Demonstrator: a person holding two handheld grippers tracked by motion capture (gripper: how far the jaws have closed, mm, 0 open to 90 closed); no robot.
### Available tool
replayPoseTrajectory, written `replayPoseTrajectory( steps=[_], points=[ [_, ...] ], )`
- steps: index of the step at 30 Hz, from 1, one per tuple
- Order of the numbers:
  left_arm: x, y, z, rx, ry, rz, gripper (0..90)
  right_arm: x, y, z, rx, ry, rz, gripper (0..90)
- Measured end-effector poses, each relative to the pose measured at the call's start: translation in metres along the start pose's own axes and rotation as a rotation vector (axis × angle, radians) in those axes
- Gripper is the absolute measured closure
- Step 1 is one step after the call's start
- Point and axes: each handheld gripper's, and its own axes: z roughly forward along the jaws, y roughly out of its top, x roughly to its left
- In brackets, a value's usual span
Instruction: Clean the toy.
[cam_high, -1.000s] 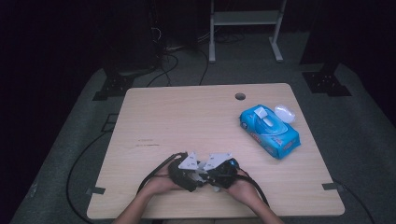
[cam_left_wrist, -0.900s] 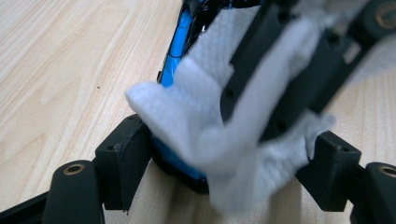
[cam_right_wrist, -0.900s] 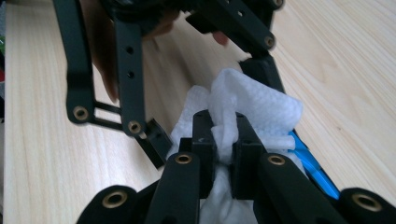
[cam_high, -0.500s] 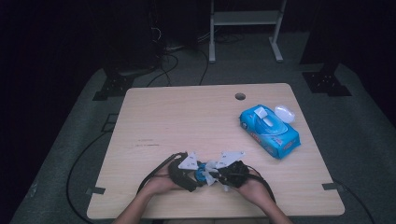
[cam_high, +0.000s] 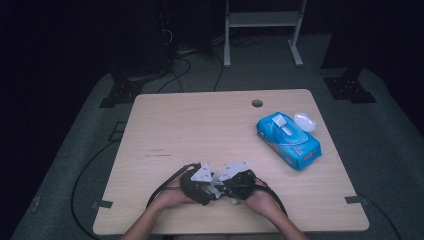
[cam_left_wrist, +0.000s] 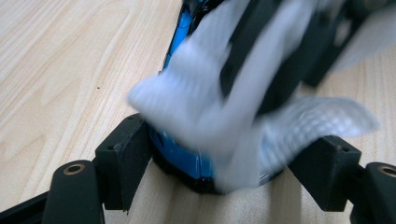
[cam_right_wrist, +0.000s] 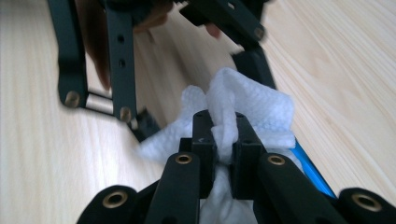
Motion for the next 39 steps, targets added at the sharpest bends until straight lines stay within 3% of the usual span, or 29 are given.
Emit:
replayPoseTrajectory(
  steps=[4,10,13,17,21,27,30,36,39],
  points=[
    [0.0,0.001,0.0,0.007,0.0,-0.002,25.1,-0.004,-0.003,-0.009,0.012,-0.021,0.012,82.4],
    [-0.001,0.0,0.0,-0.003,0.0,-0.014,25.1,-0.001,0.012,0.015,0.011,-0.013,-0.019,82.3],
    [0.0,0.0,0.0,-0.002,-0.002,-0.01,25.1,-0.004,0.019,0.022,0.032,-0.072,-0.056,82.4],
    [0.0,0.0,0.001,-0.004,-0.002,-0.006,25.1,-0.011,0.015,0.019,0.02,-0.069,-0.039,82.4],
    [-0.001,0.001,0.001,0.0,0.002,-0.011,25.2,-0.007,0.015,0.018,0.03,-0.108,-0.077,82.4],
    [0.0,0.001,0.0,0.002,-0.001,-0.008,25.1,-0.02,0.006,0.005,0.021,-0.141,-0.017,82.4],
    [0.0,0.0,0.0,0.002,0.0,-0.003,25.1,-0.027,0.001,0.001,0.01,-0.135,0.038,82.4],
    [0.0,0.0,0.0,0.001,-0.002,-0.007,25.1,-0.018,0.007,0.009,0.007,-0.111,0.027,82.3],
    [0.0,0.0,0.0,0.002,0.0,-0.003,25.1,-0.024,0.004,0.004,0.006,-0.108,0.04,82.3]
  ],
)
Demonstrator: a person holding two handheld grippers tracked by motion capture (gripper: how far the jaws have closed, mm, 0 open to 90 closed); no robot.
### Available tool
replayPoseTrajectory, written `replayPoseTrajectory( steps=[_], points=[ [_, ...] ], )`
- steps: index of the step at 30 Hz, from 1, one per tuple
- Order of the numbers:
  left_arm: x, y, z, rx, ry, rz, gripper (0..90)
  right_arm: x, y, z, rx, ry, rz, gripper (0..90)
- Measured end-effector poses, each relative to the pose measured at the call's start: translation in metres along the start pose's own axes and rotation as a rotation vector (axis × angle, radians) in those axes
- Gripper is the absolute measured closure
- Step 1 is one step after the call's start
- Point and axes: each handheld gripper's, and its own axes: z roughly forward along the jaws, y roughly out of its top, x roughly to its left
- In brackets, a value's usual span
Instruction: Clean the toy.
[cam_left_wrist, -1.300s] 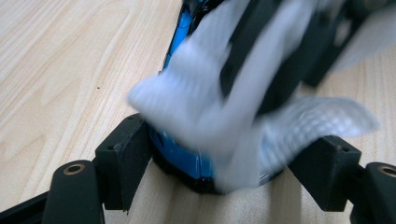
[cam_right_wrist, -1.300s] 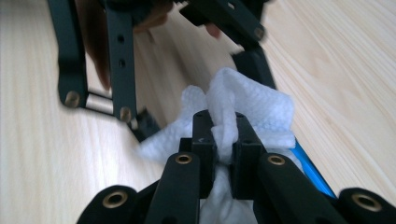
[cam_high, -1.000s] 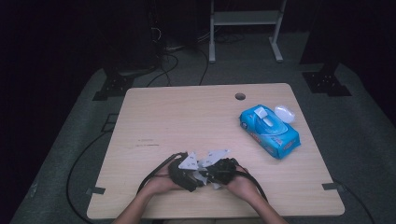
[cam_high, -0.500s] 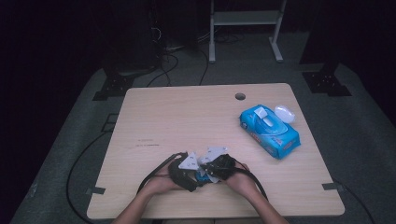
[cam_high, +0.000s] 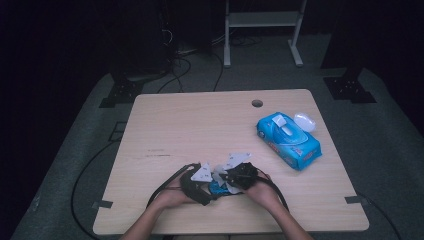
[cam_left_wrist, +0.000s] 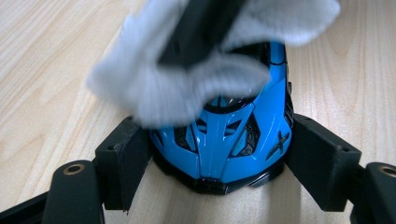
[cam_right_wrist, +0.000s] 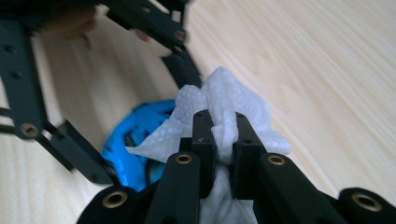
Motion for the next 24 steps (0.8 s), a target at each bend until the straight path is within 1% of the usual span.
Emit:
replayPoseTrajectory(
  steps=[1,3,4,5,6,7,8,10,13,15,16,18,20,21,23,24],
  points=[
    [0.0,0.0,0.0,-0.004,0.0,-0.003,25.1,-0.004,-0.003,-0.003,-0.004,-0.008,0.013,82.3],
    [0.0,0.0,0.0,-0.003,0.001,-0.001,25.1,-0.015,-0.011,-0.01,-0.009,-0.018,0.058,82.4],
    [0.0,0.0,0.0,0.001,0.001,0.005,25.1,-0.02,-0.015,-0.014,-0.004,-0.024,0.078,82.3],
    [0.0,0.0,0.0,-0.001,0.0,0.002,25.1,-0.025,-0.02,-0.017,0.006,-0.035,0.085,82.4],
    [0.0,0.0,0.0,-0.001,-0.001,0.002,25.1,-0.029,-0.024,-0.02,0.006,-0.03,0.1,82.3],
    [0.0,0.0,0.0,0.0,-0.002,0.001,25.1,-0.033,-0.028,-0.023,-0.002,-0.008,0.13,82.4],
    [0.0,0.0,0.0,0.001,-0.002,0.001,25.1,-0.033,-0.03,-0.024,-0.009,-0.007,0.136,82.3],
    [0.001,0.0,0.0,0.002,-0.002,0.005,25.1,-0.031,-0.028,-0.022,-0.007,-0.015,0.126,82.4],
    [0.0,0.0,0.0,0.0,0.001,0.0,25.1,-0.027,-0.021,-0.016,-0.023,0.001,0.116,82.3],
    [0.001,0.0,0.0,0.002,0.0,0.005,25.1,-0.027,-0.02,-0.015,-0.019,0.007,0.109,82.3],
    [0.001,0.0,0.0,0.002,-0.001,0.004,25.1,-0.027,-0.021,-0.016,-0.021,0.009,0.116,82.3],
    [0.0,-0.001,0.0,-0.001,-0.001,0.002,25.1,-0.03,-0.026,-0.021,-0.013,-0.005,0.113,82.3],
    [0.0,-0.001,0.0,-0.008,-0.001,-0.006,25.1,-0.033,-0.034,-0.029,-0.01,-0.016,0.132,82.3],
    [0.0,-0.001,0.0,-0.003,-0.002,-0.002,25.1,-0.035,-0.039,-0.036,-0.004,-0.025,0.133,82.3],
    [0.0,0.0,0.0,-0.001,-0.001,-0.002,25.1,-0.035,-0.042,-0.039,0.001,-0.029,0.133,82.4],
    [0.0,0.0,0.0,-0.001,0.0,0.001,25.1,-0.033,-0.049,-0.043,-0.009,-0.035,0.143,82.4]
  ],
)
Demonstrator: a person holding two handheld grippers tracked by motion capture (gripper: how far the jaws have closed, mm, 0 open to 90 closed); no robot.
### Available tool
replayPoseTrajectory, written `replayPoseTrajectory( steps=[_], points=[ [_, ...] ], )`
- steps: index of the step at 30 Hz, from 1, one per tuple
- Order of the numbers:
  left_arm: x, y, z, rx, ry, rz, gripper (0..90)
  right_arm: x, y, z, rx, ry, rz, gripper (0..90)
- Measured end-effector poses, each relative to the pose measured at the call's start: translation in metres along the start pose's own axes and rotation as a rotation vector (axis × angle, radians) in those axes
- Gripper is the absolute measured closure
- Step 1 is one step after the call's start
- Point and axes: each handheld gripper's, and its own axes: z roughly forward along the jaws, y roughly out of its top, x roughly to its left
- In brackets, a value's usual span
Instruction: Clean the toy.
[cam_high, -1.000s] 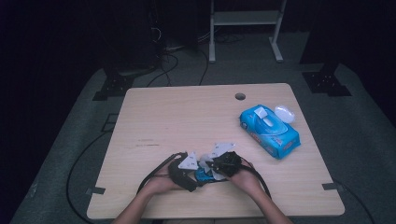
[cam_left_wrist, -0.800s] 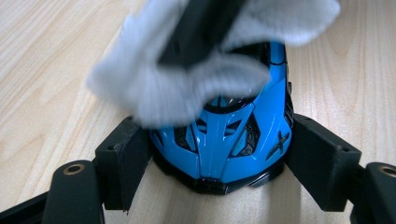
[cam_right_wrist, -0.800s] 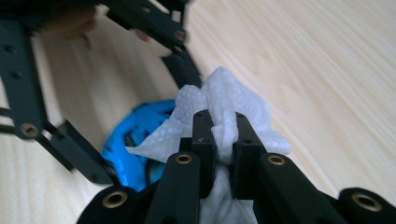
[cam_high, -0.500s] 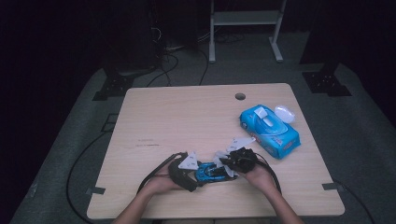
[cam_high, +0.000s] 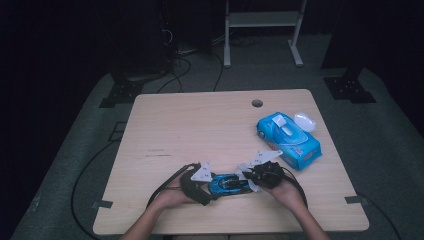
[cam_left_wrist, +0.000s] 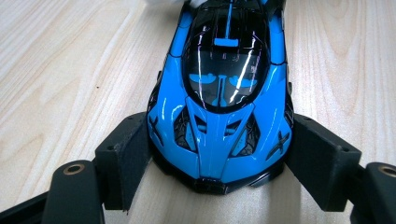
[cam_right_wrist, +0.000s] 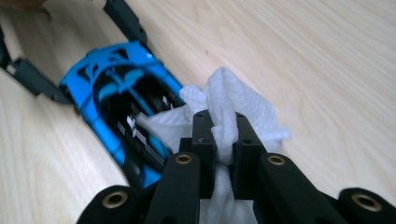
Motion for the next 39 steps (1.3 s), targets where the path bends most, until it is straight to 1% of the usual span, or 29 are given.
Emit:
replayPoseTrajectory(
  steps=[1,3,4,6,8,11,13,14,16,17,18,19,20,21,22,23,24,26,27,28,29,31,33,35,36,39],
  points=[
    [0.0,0.0,0.0,0.0,-0.001,-0.001,25.1,0.0,-0.002,-0.002,-0.009,0.004,0.019,82.4],
    [0.0,0.0,0.0,-0.001,-0.001,-0.004,25.0,0.001,-0.002,-0.003,-0.017,0.006,0.018,82.4],
    [0.0,0.0,0.0,-0.001,0.0,-0.004,25.0,0.004,-0.001,-0.003,-0.025,0.023,0.02,82.4],
    [0.0,0.0,0.0,-0.001,-0.001,-0.005,25.0,0.008,0.0,-0.004,-0.033,0.025,-0.009,82.3],
    [0.0,0.0,0.0,-0.001,-0.001,-0.003,25.0,0.008,-0.003,-0.008,-0.032,0.023,-0.013,82.4],
    [0.0,-0.001,0.0,-0.001,0.0,-0.002,25.0,0.004,-0.011,-0.015,-0.035,0.013,0.016,82.4],
    [0.001,-0.001,0.0,0.0,-0.001,-0.002,25.0,0.003,-0.014,-0.018,-0.041,0.012,0.02,82.3],
    [0.001,0.0,0.0,0.001,-0.001,-0.002,25.0,0.006,-0.014,-0.019,-0.045,0.022,0.024,82.3],
    [0.0,0.0,0.0,0.002,-0.001,-0.004,25.0,0.013,-0.011,-0.019,-0.059,0.071,0.015,82.4],
    [0.0,-0.001,0.0,0.002,-0.003,-0.009,25.0,0.017,-0.01,-0.017,-0.047,0.083,-0.006,82.3],
    [0.0,-0.001,0.0,0.002,-0.003,-0.006,25.0,0.021,-0.009,-0.015,-0.034,0.083,-0.026,82.3],
    [0.0,-0.001,0.0,0.002,-0.002,-0.006,25.0,0.024,-0.009,-0.013,-0.02,0.079,-0.048,82.3],
    [0.0,-0.001,0.0,0.003,-0.002,-0.007,25.0,0.025,-0.01,-0.012,-0.016,0.076,-0.053,82.3],
    [0.0,-0.001,0.0,0.003,-0.001,-0.007,25.0,0.023,-0.012,-0.013,-0.019,0.074,-0.043,82.3],
    [0.0,-0.001,0.0,0.003,-0.002,-0.005,25.0,0.02,-0.014,-0.015,-0.013,0.059,-0.038,82.3],
    [0.0,-0.001,0.0,0.003,-0.002,-0.005,25.1,0.02,-0.014,-0.015,-0.013,0.059,-0.038,82.3],
    [0.0,-0.001,0.0,-0.002,-0.003,-0.002,25.1,0.014,-0.019,-0.02,-0.024,0.054,-0.011,82.4],
    [0.001,-0.001,0.0,-0.002,-0.003,-0.002,25.1,0.013,-0.02,-0.02,-0.028,0.056,0.001,82.3],
    [0.001,-0.001,0.0,-0.006,-0.005,-0.008,25.1,0.014,-0.019,-0.019,-0.023,0.053,-0.005,82.3],
    [0.0,-0.001,0.0,-0.006,-0.004,-0.011,25.1,0.016,-0.017,-0.017,-0.021,0.058,-0.016,82.3],
    [0.0,-0.001,0.0,-0.004,-0.004,-0.013,25.1,0.019,-0.015,-0.015,-0.021,0.068,-0.017,82.3],
    [0.001,-0.001,0.0,0.0,-0.006,-0.015,25.1,0.023,-0.013,-0.012,-0.024,0.068,-0.032,82.3],
    [0.0,-0.001,0.0,0.0,-0.005,-0.015,25.0,0.021,-0.014,-0.014,-0.017,0.069,-0.032,82.3],
    [0.0,-0.001,0.0,-0.001,-0.003,-0.007,25.1,0.016,-0.017,-0.019,-0.016,0.044,-0.032,82.3],
    [0.001,-0.001,0.0,0.001,-0.003,-0.006,25.1,0.013,-0.019,-0.021,-0.024,0.049,-0.009,82.3],
    [0.001,-0.001,0.0,-0.003,-0.006,-0.012,25.1,0.012,-0.018,-0.024,-0.028,0.014,-0.011,82.3]
  ],
)
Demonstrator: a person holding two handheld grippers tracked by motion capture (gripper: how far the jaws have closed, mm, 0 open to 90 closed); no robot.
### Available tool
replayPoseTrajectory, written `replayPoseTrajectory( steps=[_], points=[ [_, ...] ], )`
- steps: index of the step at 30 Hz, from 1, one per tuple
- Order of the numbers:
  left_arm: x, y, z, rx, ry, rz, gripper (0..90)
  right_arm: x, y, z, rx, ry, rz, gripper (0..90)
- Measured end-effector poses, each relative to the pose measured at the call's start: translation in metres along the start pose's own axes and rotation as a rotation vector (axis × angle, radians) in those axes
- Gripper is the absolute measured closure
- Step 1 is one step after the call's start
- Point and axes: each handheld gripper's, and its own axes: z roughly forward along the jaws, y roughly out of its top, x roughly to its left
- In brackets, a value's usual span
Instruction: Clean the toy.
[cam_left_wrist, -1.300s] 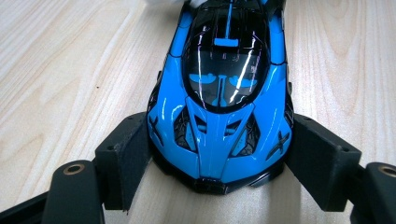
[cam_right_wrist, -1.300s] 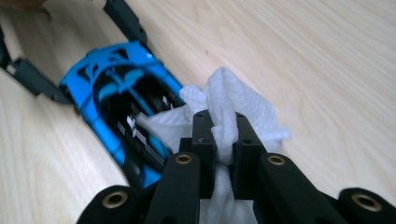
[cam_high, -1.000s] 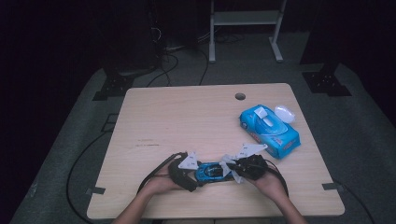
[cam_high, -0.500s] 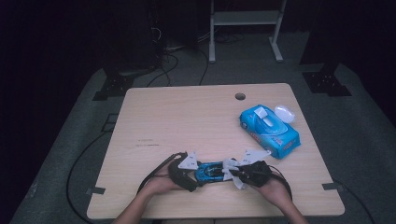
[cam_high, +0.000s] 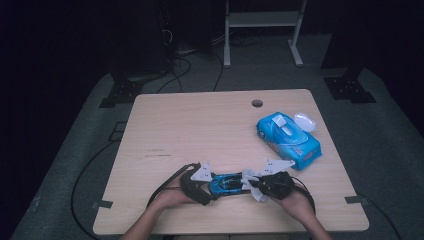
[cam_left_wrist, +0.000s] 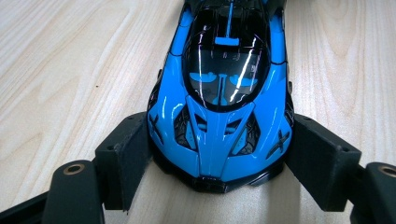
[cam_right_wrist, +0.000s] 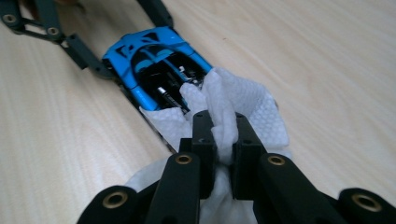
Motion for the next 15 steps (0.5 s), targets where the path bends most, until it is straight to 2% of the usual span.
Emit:
replayPoseTrajectory(
  steps=[4,8,9,15],
  points=[
    [0.0,0.0,0.0,-0.002,0.0,-0.003,25.1,-0.005,0.01,0.004,-0.024,-0.044,0.015,82.4],
    [0.0,0.0,0.0,-0.005,0.0,-0.007,25.1,-0.01,0.018,0.016,-0.012,-0.075,0.01,82.3],
    [0.0,0.0,0.0,-0.002,-0.001,-0.008,25.1,-0.012,0.018,0.023,0.016,-0.085,-0.007,82.2],
    [0.0,-0.001,0.0,-0.003,-0.002,0.001,25.1,-0.01,0.005,0.01,0.011,-0.067,0.008,82.2]
  ],
)
